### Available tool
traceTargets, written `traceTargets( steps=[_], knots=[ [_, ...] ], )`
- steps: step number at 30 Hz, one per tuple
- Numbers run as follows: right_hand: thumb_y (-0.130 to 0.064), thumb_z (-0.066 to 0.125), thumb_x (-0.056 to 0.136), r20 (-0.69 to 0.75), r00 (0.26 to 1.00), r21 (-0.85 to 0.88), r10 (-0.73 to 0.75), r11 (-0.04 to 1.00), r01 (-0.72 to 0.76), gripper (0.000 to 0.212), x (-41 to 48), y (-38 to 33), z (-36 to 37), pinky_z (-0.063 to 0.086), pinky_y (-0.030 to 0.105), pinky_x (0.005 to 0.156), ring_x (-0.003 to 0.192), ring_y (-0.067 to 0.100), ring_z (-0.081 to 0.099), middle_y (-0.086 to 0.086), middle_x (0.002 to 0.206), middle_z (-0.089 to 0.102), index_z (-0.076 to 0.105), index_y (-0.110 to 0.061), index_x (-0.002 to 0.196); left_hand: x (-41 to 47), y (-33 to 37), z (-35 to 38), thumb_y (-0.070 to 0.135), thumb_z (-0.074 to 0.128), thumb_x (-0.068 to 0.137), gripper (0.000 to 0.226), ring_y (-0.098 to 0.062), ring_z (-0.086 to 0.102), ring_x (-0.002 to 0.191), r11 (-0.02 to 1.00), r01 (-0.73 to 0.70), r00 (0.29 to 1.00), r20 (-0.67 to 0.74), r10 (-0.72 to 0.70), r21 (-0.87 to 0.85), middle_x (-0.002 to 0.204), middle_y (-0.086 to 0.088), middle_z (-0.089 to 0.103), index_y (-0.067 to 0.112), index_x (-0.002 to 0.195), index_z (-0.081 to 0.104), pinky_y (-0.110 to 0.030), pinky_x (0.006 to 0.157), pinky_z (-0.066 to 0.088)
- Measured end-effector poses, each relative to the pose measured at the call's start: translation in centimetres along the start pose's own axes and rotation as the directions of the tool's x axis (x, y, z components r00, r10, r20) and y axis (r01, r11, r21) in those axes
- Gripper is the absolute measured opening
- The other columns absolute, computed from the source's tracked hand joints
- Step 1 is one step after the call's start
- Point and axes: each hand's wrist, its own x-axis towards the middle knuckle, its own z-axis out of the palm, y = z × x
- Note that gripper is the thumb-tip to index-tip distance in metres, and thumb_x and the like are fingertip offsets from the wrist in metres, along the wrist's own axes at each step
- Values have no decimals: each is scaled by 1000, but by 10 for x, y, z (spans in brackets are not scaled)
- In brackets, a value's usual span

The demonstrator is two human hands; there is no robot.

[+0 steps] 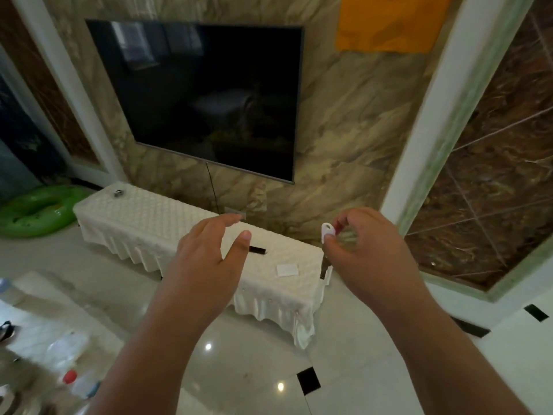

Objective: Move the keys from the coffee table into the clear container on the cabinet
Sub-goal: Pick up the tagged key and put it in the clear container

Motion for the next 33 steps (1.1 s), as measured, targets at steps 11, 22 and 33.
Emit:
traceTargets(
  steps=[11, 22, 33],
  knots=[
    [-47, 58, 92, 243, 961, 109, -135, 988, 111, 15, 143, 38, 80, 30, 12, 65, 80, 1, 47, -19, 87, 50, 56, -35, 84, 94, -2, 33, 60, 39, 91, 41, -9, 42, 120, 978, 204, 966, -173, -194, 43, 121, 27, 36, 49, 130, 42, -39, 97, 38],
    [-51, 61, 89, 372, 834, 334, -408, 897, 290, 10, 247, 25, 136, 49, 31, 82, 99, 7, 53, -20, 105, 53, 56, -42, 89, 123, 14, 49, 61, 40, 89, 41, 4, 36, 120, 899, 433, 806, -471, -358, 58, 120, 33, 40, 48, 127, 47, -26, 93, 32],
    [-49, 59, 92, 501, 678, 433, -538, 834, 342, 11, 249, -33, 201, 46, 26, 83, 100, 7, 53, -18, 113, 54, 58, -38, 94, 121, -36, 34, 59, 40, 89, 45, -4, 37, 125, 799, 601, 679, -540, -497, 21, 134, 19, 48, 43, 130, 48, -39, 101, 38]
  ],
)
